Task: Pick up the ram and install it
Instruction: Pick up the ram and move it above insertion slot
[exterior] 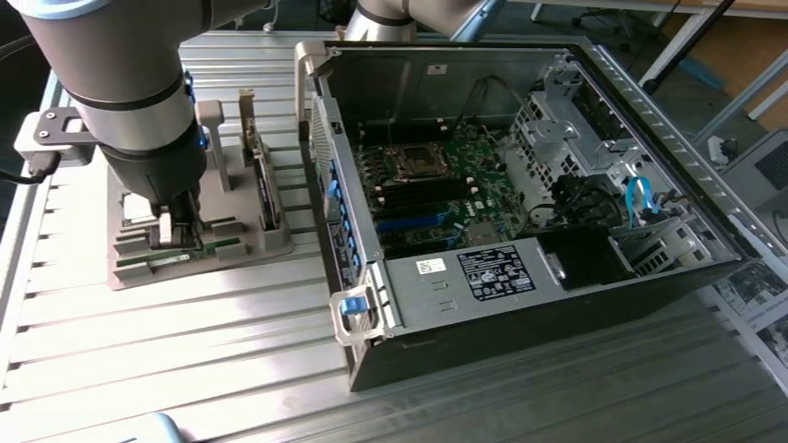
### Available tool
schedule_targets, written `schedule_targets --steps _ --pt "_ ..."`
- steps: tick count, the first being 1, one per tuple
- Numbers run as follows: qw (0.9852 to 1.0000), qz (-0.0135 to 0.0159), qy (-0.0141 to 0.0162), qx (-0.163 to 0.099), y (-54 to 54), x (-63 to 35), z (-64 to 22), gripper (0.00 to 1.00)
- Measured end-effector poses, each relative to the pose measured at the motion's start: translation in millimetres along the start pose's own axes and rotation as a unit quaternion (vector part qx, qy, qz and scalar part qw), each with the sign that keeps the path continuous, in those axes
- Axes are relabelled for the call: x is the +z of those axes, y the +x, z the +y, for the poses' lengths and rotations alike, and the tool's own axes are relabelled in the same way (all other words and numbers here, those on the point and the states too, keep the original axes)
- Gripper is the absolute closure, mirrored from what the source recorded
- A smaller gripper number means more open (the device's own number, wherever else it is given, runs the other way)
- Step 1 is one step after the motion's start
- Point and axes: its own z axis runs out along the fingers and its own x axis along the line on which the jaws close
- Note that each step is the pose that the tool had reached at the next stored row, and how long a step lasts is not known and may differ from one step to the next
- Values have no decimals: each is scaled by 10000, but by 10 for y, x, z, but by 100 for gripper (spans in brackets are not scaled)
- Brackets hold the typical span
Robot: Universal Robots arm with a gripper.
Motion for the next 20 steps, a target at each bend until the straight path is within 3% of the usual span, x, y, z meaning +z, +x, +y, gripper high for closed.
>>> schedule_targets --steps 12,20 --pt "10000 2 0 81 -13 91 124 70" --pt "9999 6 1 113 -20 142 153 70"
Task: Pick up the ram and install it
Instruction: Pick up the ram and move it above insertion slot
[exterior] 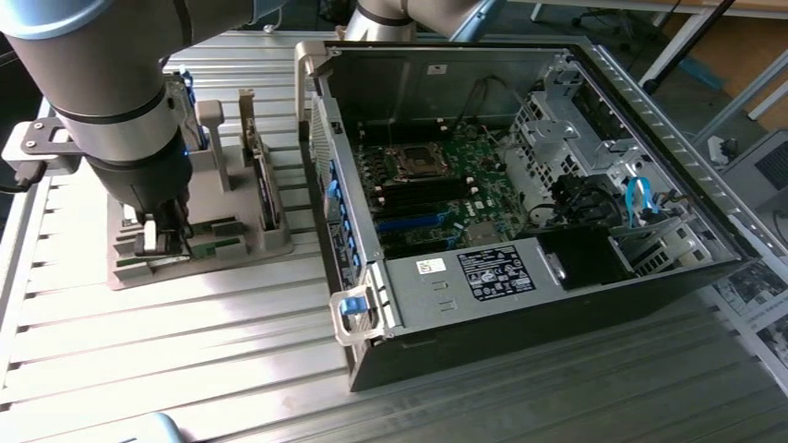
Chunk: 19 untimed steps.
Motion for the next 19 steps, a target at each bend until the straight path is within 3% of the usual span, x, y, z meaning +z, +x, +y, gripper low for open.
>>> schedule_targets --steps 12,19 --pt "10000 1 0 15 -5 36 18 70" --pt "9999 12 0 -139 -5 49 18 70"
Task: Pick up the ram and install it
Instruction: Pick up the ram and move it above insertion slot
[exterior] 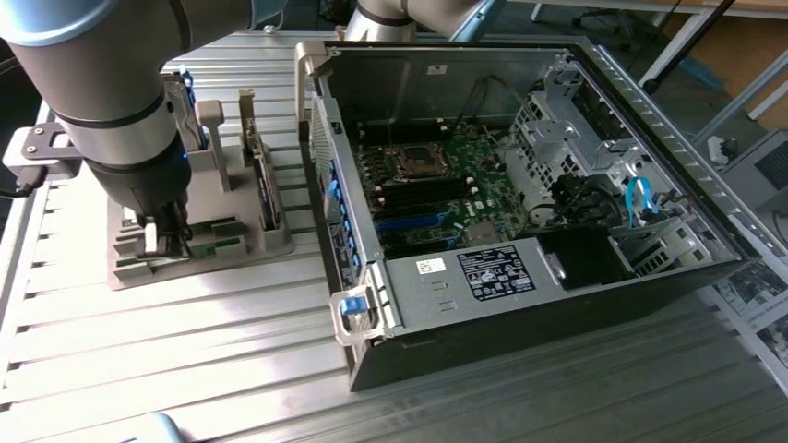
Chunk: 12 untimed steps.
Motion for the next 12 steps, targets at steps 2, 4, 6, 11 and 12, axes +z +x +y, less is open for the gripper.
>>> schedule_targets --steps 2,4,6,11,12 --pt "9999 8 0 -129 0 6 0 70" --pt "9997 16 0 -240 0 10 0 70" --pt "9994 24 -1 -337 0 12 0 70" --pt "9981 45 1 -612 0 26 -1 70" --pt "9978 50 0 -654 0 31 0 70"
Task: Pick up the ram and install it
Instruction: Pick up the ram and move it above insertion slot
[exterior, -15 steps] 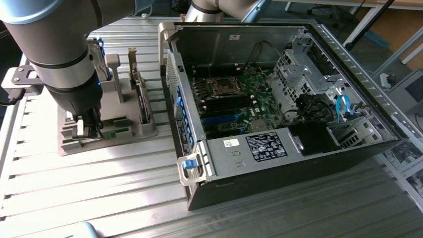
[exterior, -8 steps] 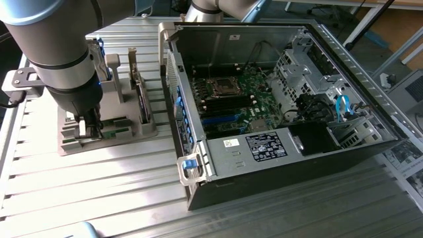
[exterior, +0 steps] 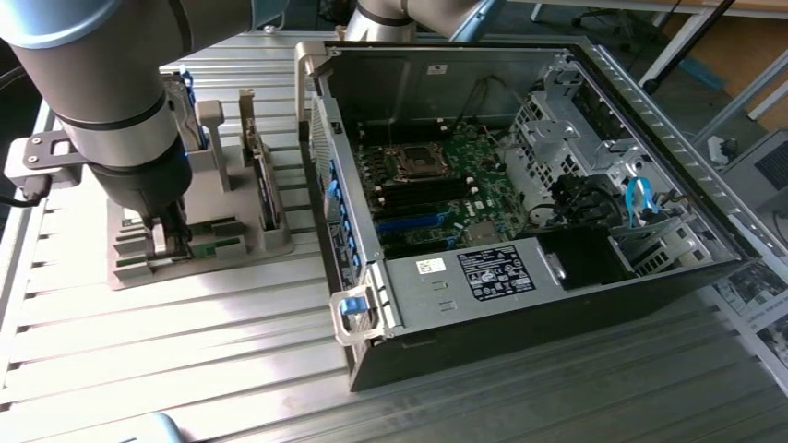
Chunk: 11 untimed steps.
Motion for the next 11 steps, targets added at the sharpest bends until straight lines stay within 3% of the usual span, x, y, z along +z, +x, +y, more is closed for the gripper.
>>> schedule_targets --steps 5,11 --pt "9999 18 -2 -153 0 18 0 70" --pt "9998 19 -1 -191 0 45 0 70"
